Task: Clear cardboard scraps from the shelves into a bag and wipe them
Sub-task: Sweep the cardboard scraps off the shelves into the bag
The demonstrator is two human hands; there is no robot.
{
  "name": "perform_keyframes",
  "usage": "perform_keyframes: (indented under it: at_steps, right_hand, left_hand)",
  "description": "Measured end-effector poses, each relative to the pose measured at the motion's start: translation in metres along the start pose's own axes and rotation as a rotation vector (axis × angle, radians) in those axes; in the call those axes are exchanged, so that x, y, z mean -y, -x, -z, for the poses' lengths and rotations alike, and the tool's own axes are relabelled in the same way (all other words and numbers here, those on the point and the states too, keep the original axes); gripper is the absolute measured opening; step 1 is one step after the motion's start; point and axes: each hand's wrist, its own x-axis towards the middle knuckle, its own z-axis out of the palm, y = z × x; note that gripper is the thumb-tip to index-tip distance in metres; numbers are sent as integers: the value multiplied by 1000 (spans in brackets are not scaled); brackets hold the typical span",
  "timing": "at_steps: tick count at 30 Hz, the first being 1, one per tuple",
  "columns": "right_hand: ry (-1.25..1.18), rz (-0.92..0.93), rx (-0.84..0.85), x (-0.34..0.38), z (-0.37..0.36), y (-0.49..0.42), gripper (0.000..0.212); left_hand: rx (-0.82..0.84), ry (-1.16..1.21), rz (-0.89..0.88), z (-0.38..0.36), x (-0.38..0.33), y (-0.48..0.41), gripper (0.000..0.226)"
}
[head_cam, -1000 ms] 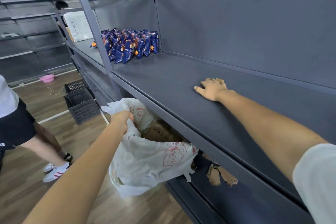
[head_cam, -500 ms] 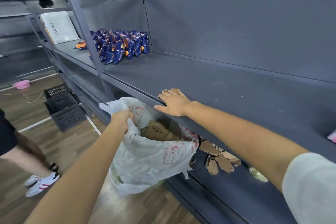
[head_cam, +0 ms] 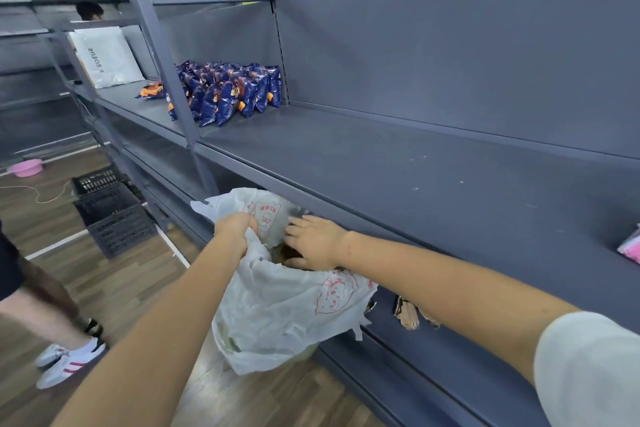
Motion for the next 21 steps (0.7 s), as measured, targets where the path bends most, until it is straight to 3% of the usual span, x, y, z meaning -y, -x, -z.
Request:
perform_keyframes:
  at_steps: [6, 11, 14, 19, 21]
  right_hand:
    - [-162, -73, 57, 10, -12, 0, 52]
    - [-314, -127, 140, 25, -33, 4, 48]
    - [-384, -173, 166, 37, -48, 7, 45]
    - [-463, -250, 153, 58, -76, 21, 41]
    - [-472, -283, 153, 66, -90, 28, 41]
  left_hand:
    - [6, 41, 28, 9, 13, -2, 14]
    - [-32, 40, 68, 19, 36, -8, 25]
    - [-46, 85, 99, 24, 56, -10, 17]
    - [-117, 129, 103, 31, 94, -12, 21]
    - [-115, 158, 115, 31, 111, -13, 12]
